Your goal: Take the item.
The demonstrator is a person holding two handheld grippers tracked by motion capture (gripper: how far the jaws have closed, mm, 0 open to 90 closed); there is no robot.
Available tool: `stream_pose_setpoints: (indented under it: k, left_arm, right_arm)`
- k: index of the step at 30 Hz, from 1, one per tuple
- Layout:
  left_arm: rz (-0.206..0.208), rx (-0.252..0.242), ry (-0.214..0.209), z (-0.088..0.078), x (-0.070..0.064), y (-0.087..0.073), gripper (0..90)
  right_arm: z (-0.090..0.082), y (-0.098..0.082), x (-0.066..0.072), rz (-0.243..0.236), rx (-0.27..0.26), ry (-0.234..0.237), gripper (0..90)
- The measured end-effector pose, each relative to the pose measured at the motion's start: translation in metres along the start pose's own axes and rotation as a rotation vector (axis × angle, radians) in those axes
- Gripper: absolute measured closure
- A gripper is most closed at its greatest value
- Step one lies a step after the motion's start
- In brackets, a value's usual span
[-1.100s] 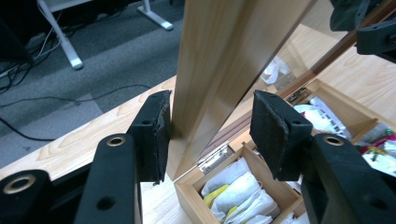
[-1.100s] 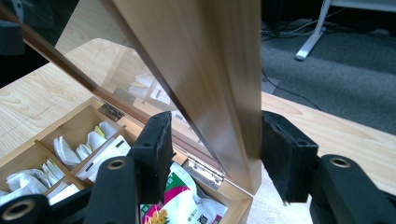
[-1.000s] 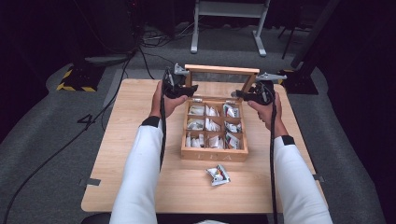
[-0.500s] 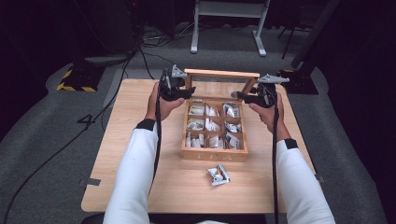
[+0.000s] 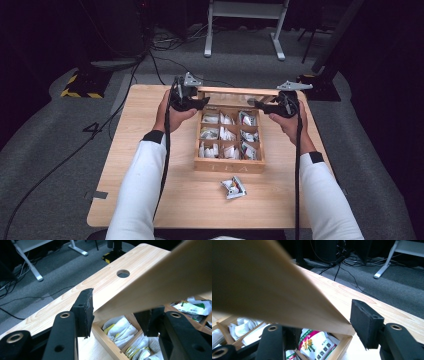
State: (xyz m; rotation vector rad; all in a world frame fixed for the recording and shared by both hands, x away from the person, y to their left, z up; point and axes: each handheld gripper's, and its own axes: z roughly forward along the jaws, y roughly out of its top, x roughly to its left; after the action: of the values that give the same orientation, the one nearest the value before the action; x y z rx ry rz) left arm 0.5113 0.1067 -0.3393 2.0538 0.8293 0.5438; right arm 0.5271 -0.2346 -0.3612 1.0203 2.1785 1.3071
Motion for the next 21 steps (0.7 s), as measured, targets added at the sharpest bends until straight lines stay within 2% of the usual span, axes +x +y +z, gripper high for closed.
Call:
stream_pose_setpoints:
  k: [2,5,12,21]
  left_arm:
    - [0.009,0.003,-0.004,-0.002,-0.002,0.001,51.3]
    - [-0.001,0.004,-0.021,-0.003,-0.003,0.002,51.0]
    - [-0.001,0.020,-0.027,-0.008,-0.007,-0.001,50.9]
    - [0.048,0.024,-0.030,-0.020,-0.019,-0.002,51.0]
  right_arm:
    - [-0.003,0.000,0.001,0.001,-0.002,0.007,45.0]
    - [-0.007,-0.002,0.002,0.000,-0.011,0.010,45.1]
    - [-0.016,-0.003,0.007,-0.019,-0.020,0.019,45.5]
    - [-0.027,-0.004,0.018,-0.052,-0.006,0.012,45.1]
